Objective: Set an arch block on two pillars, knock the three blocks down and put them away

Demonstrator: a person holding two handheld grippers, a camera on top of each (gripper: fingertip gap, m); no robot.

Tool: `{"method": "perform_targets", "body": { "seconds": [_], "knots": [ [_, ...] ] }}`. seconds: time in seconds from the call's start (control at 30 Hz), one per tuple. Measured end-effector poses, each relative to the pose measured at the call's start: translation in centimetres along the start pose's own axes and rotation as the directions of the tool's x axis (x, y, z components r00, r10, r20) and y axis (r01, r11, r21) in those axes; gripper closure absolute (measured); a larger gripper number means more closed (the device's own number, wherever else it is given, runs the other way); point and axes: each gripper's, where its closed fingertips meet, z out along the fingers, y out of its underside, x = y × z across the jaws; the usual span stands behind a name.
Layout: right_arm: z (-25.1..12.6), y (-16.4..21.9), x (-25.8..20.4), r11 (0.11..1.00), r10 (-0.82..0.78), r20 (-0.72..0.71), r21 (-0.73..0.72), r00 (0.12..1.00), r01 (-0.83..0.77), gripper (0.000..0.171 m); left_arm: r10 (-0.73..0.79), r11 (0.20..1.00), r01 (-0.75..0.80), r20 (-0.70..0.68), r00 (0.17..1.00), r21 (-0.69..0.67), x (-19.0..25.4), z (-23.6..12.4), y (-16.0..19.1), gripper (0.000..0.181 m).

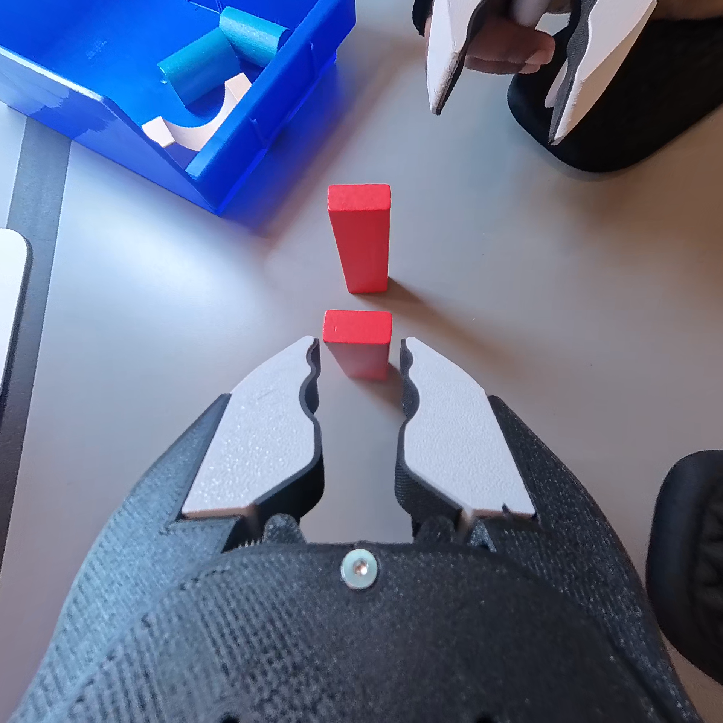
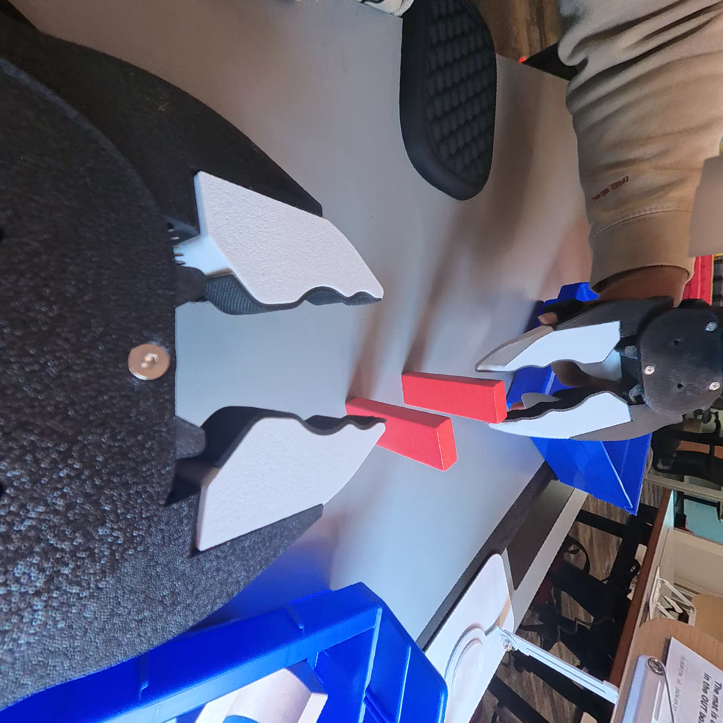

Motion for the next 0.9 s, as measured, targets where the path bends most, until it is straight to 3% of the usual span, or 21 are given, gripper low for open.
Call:
{"method": "perform_targets", "body": {
  "seconds": [0.23, 0.43, 0.5, 0.6, 0.73, 0.9],
  "knots": [
    [-0.1, -0.1, 0.1, 1.000, 0.001, -0.003, 0.005, 1.000, -0.001, 0.116, -0.033, 0.995, 0.029, 0.040, 0.999, 0.098, -0.1, -3.4, -1.3, 0.130],
    [-0.1, -0.1, 0.1, 1.000, 0.004, -0.004, 0.006, 1.000, -0.004, 0.116, -0.105, 0.983, 0.058, 0.270, 0.957, 0.177, -4.0, -13.0, -0.9, 0.133],
    [0.0, -0.1, 0.1, 1.000, 0.006, -0.003, 0.005, 1.000, -0.006, 0.116, -0.147, 0.988, 0.124, 0.337, 0.930, 0.088, -5.7, -15.8, 2.1, 0.129],
    [0.1, -0.1, 0.0, 1.000, 0.006, -0.002, 0.002, 1.000, -0.006, 0.116, -0.271, 0.943, 0.325, 0.396, 0.877, -0.074, -7.9, -17.9, 9.3, 0.134],
    [0.1, 0.0, 0.1, 1.000, 0.007, -0.007, -0.003, 1.000, -0.007, 0.117, -0.401, 0.841, 0.500, 0.382, 0.832, -0.208, -8.1, -17.0, 17.3, 0.135],
    [0.2, 0.3, 0.4, 1.000, 0.028, -0.009, -0.009, 1.000, -0.028, 0.117, -0.439, 0.796, 0.534, 0.335, 0.833, -0.285, -7.6, -15.8, 20.0, 0.137]
  ]
}}
